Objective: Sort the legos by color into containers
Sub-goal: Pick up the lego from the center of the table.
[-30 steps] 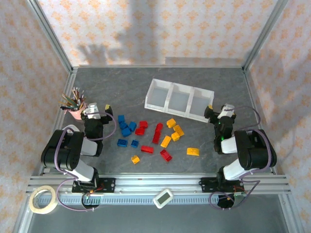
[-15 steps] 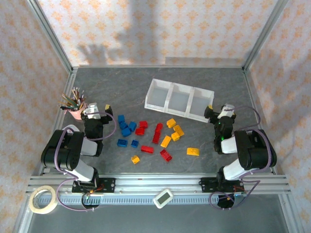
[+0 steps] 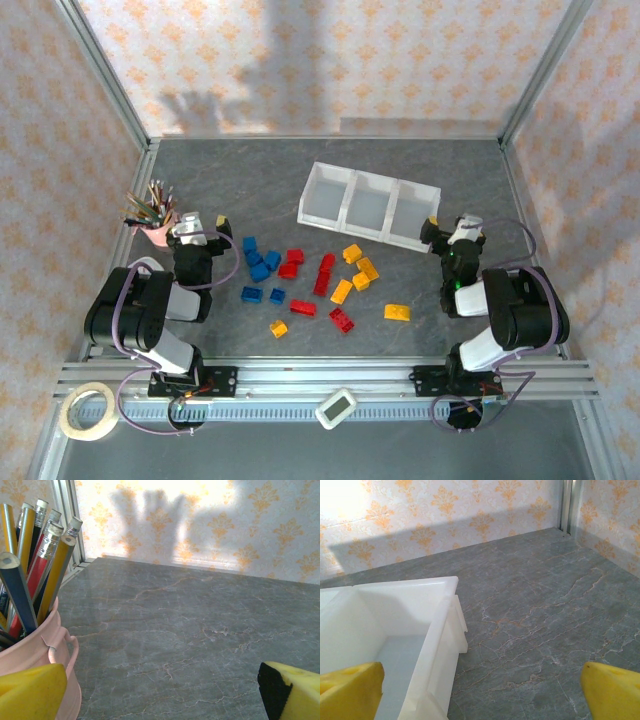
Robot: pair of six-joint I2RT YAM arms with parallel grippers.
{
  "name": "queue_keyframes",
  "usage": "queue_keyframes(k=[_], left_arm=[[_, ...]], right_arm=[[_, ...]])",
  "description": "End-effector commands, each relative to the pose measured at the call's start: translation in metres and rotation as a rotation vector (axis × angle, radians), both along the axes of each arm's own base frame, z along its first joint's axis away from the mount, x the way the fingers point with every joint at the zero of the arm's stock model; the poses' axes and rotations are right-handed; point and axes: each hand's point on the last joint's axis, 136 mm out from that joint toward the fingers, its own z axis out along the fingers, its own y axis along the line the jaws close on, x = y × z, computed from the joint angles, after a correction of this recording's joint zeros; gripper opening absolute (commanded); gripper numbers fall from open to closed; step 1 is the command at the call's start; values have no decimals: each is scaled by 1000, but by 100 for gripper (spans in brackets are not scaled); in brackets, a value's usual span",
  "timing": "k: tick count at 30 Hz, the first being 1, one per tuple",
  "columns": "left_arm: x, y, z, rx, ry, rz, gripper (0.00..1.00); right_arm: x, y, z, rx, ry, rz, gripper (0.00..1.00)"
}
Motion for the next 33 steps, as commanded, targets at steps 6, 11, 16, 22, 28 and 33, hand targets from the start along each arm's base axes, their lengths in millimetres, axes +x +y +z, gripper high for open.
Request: queue_keyframes(k=[6, 11, 16, 22, 28, 33], left_arm=[[4, 6, 10, 2, -27, 31, 100], [-6, 2, 22, 4, -66, 7, 100], [-17, 3, 35, -16, -81, 12, 100], [-21, 4, 50, -72, -33, 24, 100], [-29, 7, 81, -253, -94, 59, 100], [-41, 5, 86, -431, -152, 56, 100]], right_arm=[[4, 5, 20, -17, -58, 27, 100], [-7, -4, 34, 0, -97, -27, 100], [-6, -8, 46, 47, -57, -60, 100], [-16, -8, 68, 143, -73, -75, 100], [-27, -4, 72, 422, -9, -123, 100], [-33, 6, 66, 476, 76, -92, 100]])
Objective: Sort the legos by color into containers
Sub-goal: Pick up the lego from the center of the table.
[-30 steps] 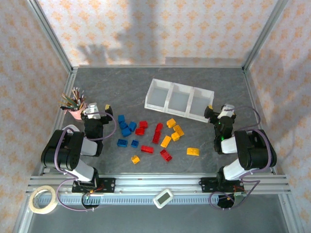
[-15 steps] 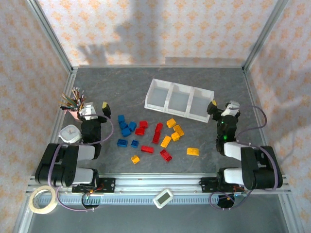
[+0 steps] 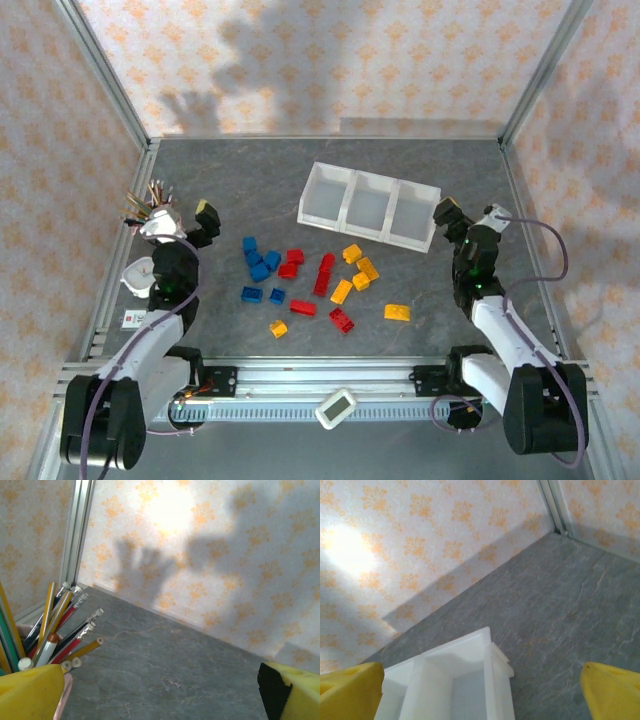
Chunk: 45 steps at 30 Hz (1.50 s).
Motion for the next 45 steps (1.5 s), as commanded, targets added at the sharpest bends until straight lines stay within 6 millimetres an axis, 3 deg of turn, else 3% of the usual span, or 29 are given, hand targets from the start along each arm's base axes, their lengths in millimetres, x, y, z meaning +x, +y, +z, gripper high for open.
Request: queue_keyframes(k=[1, 7, 14, 23, 31, 37, 45], left_arm=[[-6, -2, -10, -158, 20, -10, 100], [-9, -20, -14, -208, 102, -111, 100], [-14, -61, -23, -254, 211, -277, 99], [-25, -139, -40, -232, 383, -474, 99], [-27, -223, -53, -146, 533, -619, 96], [-23, -273, -74, 13, 648, -675, 87], [-6, -303, -117, 162, 803, -658, 79]], right_arm=[[-9, 12, -20, 98, 123, 45, 100], [-13, 28, -24, 99, 222, 127, 100], [-22, 59, -36, 75, 342, 233, 100], [-43, 107, -52, 95, 439, 389, 100], [-69, 158, -70, 139, 501, 549, 100], [-80, 171, -82, 157, 517, 627, 100], [-85, 179, -87, 149, 541, 694, 100]])
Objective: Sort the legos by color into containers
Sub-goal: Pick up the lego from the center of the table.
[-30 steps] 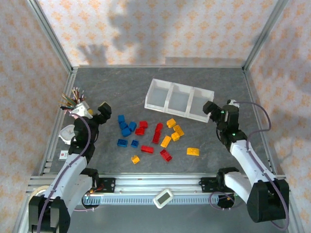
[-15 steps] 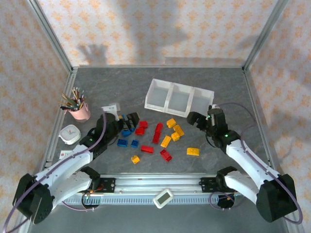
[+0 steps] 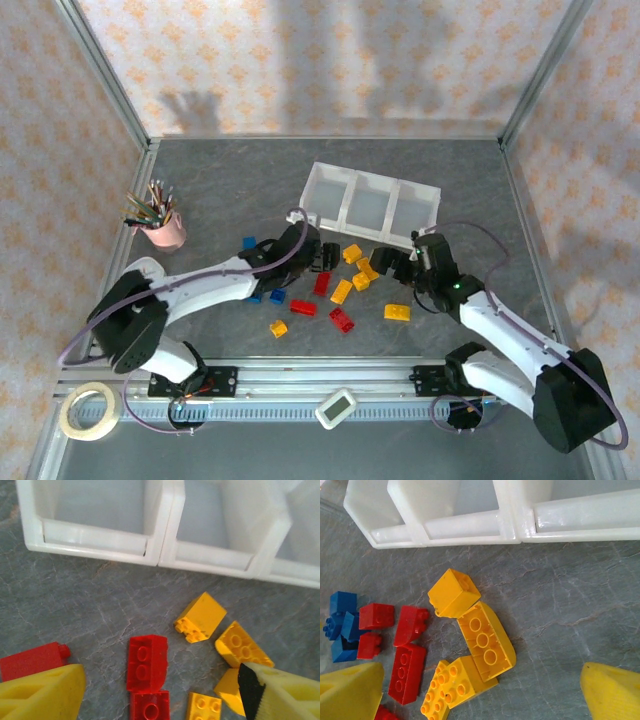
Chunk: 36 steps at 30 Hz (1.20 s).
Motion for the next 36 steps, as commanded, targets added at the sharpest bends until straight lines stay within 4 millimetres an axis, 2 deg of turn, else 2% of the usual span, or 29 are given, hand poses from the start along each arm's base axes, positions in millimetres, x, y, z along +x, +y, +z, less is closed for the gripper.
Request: queue_keyframes(k=[1, 11, 16, 18, 27, 36], left_arm=[[6, 0, -19, 121, 37, -9, 77], [24, -13, -69, 290, 138, -29, 67], [29, -10, -77, 341, 145, -9, 61], [29, -11, -89, 355, 164, -13, 60], [27, -16, -98, 342, 184, -32, 45], [27, -12, -94, 345, 178, -15, 26]], right_arm=[[0, 8, 2, 12, -10, 49, 100], [6, 2, 10, -20, -35, 22, 100], [6, 3, 11, -18, -37, 20, 100], [6, 4, 12, -13, -37, 23, 100], [7, 5, 14, -1, -39, 24, 100], [8, 7, 20, 11, -55, 26, 100]])
